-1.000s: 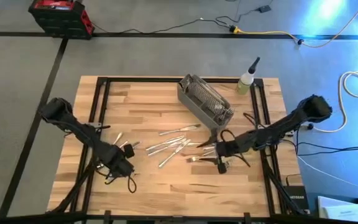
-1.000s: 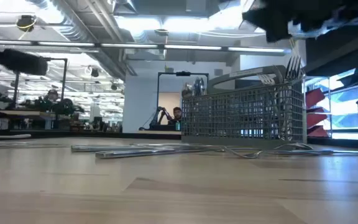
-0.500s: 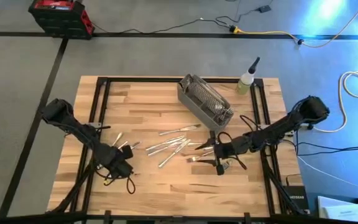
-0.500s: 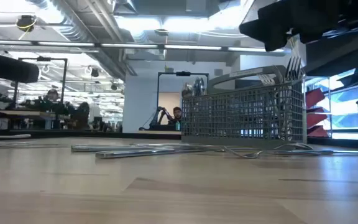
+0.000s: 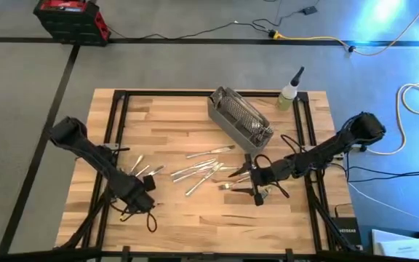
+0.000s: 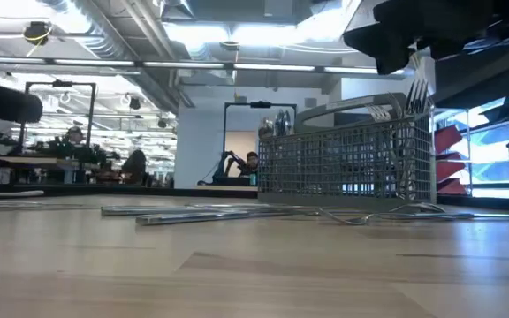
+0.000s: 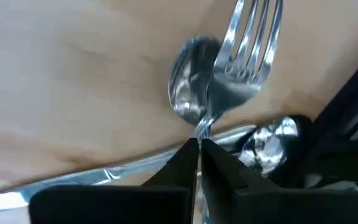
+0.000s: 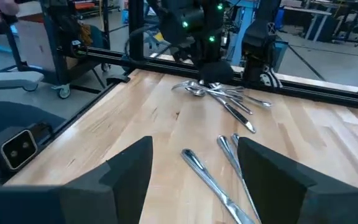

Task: Sort silverware
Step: Put the silver spoon into the gray silverware organizer

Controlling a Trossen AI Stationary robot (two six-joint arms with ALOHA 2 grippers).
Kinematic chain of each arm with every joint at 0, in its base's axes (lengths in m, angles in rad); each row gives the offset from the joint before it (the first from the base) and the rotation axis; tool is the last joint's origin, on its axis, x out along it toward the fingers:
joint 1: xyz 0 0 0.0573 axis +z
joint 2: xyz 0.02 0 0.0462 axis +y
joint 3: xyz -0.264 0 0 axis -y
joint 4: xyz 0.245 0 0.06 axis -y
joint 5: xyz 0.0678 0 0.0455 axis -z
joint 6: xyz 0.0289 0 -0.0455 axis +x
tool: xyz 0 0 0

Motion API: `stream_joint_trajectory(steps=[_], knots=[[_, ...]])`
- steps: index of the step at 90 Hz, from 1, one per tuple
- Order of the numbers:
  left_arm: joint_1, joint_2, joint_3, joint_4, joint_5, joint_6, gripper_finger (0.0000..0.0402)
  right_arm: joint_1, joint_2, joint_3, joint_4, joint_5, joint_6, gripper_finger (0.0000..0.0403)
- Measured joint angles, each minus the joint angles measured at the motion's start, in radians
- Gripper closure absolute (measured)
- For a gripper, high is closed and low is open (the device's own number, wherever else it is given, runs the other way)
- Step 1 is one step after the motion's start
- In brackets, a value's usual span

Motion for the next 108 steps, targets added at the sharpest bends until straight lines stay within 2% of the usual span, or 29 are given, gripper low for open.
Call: stream_joint_trajectory(steps=[49,56,67,81,108], knots=[[0.045,0.012,0.000,-0.015,0.044,-0.043,0.0394,0.000,0.000,0.000,0.000,-0.011,0.011,0.0183],[0.055,0.012,0.000,-0.015,0.044,-0.063,0.0375,0.000,0.000,0.000,0.000,-0.011,0.011,0.0183],[0.067,0.012,0.000,-0.016,0.014,-0.098,0.0323,0.000,0.000,0.000,0.000,-0.011,0.011,0.0183],[0.067,0.012,0.000,-0.018,0.008,-0.070,0.0263,0.000,0.000,0.000,0.000,-0.011,0.011,0.0183],[0.064,0.012,0.000,-0.007,-0.011,0.033,0.0249,0.000,0.000,0.000,0.000,-0.011,0.022,0.0183]])
